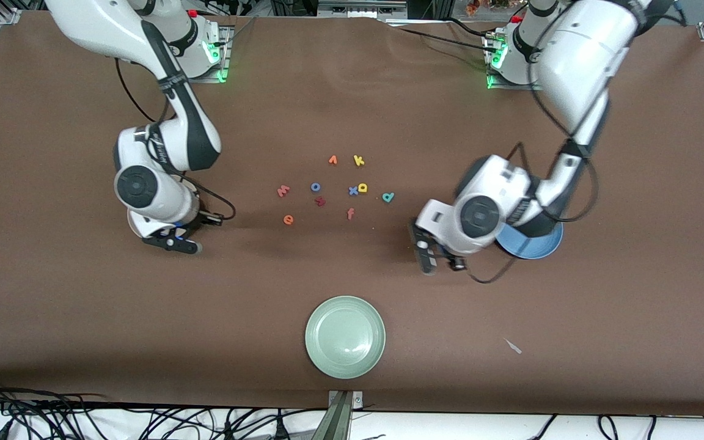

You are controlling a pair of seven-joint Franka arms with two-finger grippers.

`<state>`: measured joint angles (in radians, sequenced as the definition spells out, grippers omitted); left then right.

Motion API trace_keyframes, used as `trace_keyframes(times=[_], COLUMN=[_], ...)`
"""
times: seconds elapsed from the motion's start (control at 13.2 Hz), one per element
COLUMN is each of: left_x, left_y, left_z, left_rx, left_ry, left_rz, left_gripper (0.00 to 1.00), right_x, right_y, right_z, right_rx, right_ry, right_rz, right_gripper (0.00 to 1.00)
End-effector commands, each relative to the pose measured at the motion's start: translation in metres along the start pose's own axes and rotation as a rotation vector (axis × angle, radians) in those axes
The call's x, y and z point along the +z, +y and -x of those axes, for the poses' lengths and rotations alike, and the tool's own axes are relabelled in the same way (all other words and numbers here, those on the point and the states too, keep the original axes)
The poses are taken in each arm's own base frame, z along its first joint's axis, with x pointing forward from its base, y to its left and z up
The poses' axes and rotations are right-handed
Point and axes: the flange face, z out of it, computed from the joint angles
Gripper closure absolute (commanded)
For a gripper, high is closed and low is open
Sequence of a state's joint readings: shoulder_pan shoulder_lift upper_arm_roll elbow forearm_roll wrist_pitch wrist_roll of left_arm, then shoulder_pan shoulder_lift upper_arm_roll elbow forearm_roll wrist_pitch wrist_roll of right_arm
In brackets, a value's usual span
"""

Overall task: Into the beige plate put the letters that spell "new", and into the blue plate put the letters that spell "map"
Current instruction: 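Drop the u on the white plate while the left gripper drops the m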

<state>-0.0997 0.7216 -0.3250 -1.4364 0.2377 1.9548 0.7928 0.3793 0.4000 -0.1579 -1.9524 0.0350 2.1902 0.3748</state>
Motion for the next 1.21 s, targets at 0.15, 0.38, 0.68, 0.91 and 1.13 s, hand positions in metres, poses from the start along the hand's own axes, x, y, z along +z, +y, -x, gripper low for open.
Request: trace_keyframes(times=[0.15, 0.38, 0.68, 0.91, 1.13], left_x=[0.016, 0.032, 0.079, 0.081, 0.062], left_y=[-0.026, 0.000, 0.020, 0.019, 0.014], left_z=[0.120, 0.172, 0.216, 0.211, 0.200], left_rx=[-0.063, -0.094, -0.118, -0.113, -0.114], left_ry=[-0.052, -0.081, -0.030, -0.017, -0.004], left_rz=[0.084, 0.101, 0.071, 0.058, 0.031], left_gripper=[1.00, 1.00, 0.97, 0.07, 0.00], right_x=[0.007, 0.028, 0.032, 0.013, -0.017], right_y=[0.090, 0.115, 0.124, 0.113, 0.082], right_z=[0.030, 0.031, 0.021, 0.009, 0.002], right_rx=[-0.103, -0.091, -0.045, -0.043, 0.026], right_ry=[-0.060, -0.106, -0.113, -0.075, -0.082], right_rz=[-0.012, 0.005, -0.017, -0.030, -0.074], right_gripper=[1.00, 1.00, 0.49, 0.00, 0.00])
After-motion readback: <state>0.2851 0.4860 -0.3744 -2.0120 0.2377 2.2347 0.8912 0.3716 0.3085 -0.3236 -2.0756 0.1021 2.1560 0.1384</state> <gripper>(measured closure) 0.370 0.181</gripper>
